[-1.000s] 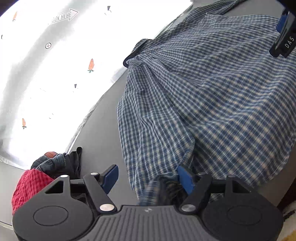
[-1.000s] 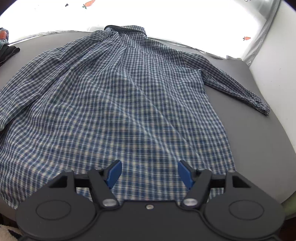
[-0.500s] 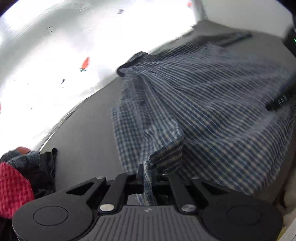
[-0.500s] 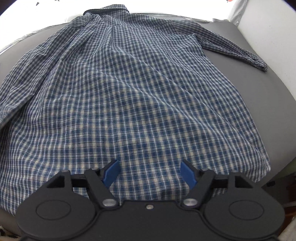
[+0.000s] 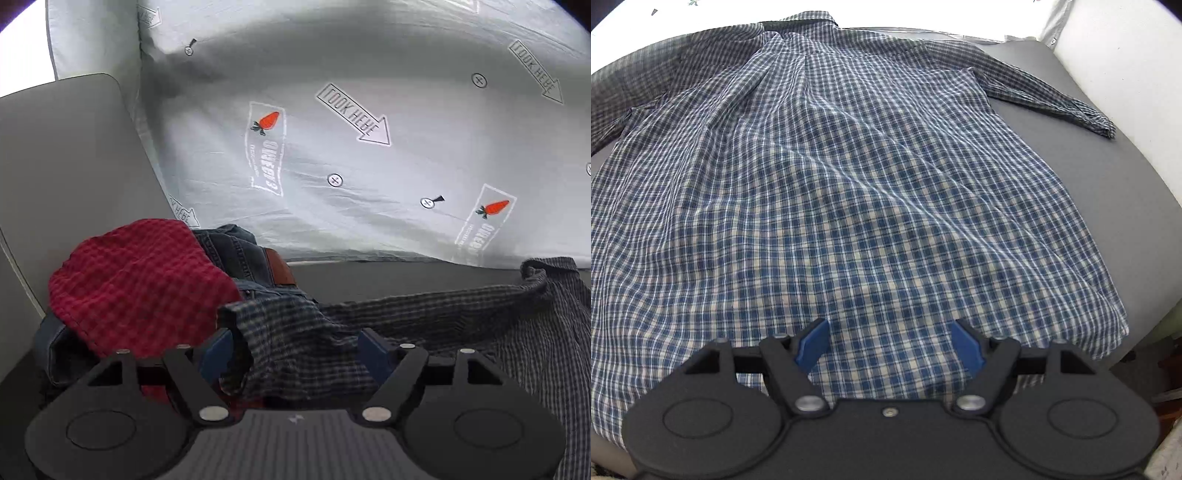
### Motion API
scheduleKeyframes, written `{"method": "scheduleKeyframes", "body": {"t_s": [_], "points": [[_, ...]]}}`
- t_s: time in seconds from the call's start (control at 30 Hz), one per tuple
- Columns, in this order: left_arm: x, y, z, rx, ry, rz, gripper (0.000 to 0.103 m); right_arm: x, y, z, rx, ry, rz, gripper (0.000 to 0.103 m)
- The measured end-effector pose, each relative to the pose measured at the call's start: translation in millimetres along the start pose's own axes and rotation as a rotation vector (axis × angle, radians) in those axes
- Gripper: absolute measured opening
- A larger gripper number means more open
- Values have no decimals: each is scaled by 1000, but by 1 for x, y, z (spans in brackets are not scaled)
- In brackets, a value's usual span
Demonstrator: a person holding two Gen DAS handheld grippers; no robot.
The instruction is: Fold clothes
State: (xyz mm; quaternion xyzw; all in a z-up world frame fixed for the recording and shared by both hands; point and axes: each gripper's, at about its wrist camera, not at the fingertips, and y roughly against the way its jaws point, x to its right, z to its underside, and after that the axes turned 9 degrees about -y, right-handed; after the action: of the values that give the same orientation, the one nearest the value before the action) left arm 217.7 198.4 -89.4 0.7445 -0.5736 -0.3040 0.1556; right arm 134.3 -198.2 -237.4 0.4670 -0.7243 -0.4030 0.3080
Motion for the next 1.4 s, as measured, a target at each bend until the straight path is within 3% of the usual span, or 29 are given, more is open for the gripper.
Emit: {"method": "scheduleKeyframes", "body": {"t_s": [0.13, 0.23, 0.3, 0.4, 0.47, 0.63, 0.73, 0.77, 0.8, 0.83, 0.87, 0.9, 0.93, 0.97, 1.1, 1.23, 1.3, 1.33, 1.4], "points": [[71, 5, 74, -172, -187, 232, 76, 11, 6, 3, 23, -43, 6, 74], [118, 14, 126, -267, -328, 358, 76, 34, 16, 0, 72, -86, 30, 74], [135, 17, 146, -325, -377, 397, 76, 55, 20, -4, 103, -104, 65, 74], [142, 17, 158, -394, -347, 419, 74, 93, 19, -11, 134, -97, 137, 75], [138, 17, 159, -420, -275, 421, 71, 120, 13, -12, 128, -105, 168, 75], [134, 24, 171, -471, -102, 384, 59, 183, -7, -22, 79, -128, 134, 75], [138, 34, 175, -452, -20, 295, 30, 209, -23, -30, 46, -116, 74, 74], [139, 37, 173, -455, 4, 266, 9, 216, -28, -34, 36, -121, 30, 71], [142, 40, 173, -461, 15, 246, 4, 219, -33, -37, 20, -129, -30, 68], [146, 43, 172, -463, 18, 218, 3, 220, -38, -40, 0, -133, -84, 55], [150, 47, 171, -466, 22, 192, 2, 221, -45, -43, -27, -131, -139, 35], [153, 51, 171, -469, 24, 173, 2, 218, -49, -45, -34, -104, -150, 31], [155, 57, 169, -474, 36, 153, 2, 216, -50, -47, -27, -65, -149, 8], [156, 65, 168, -479, 49, 142, 2, 215, -50, -49, -25, -40, -157, 0], [161, 97, 177, -504, 77, 86, 2, 238, -41, -45, -27, -59, -170, 0], [168, 107, 198, -553, 113, 56, 7, 250, -40, -46, -62, -1, -167, 2], [169, 109, 196, -553, 111, 49, 9, 247, -41, -51, -77, 48, -143, 10], [169, 110, 192, -545, 109, 52, 13, 245, -40, -58, -64, 56, -138, 21], [167, 115, 178, -493, 92, 59, 31, 241, -37, -74, -24, 59, -139, 34]]}}
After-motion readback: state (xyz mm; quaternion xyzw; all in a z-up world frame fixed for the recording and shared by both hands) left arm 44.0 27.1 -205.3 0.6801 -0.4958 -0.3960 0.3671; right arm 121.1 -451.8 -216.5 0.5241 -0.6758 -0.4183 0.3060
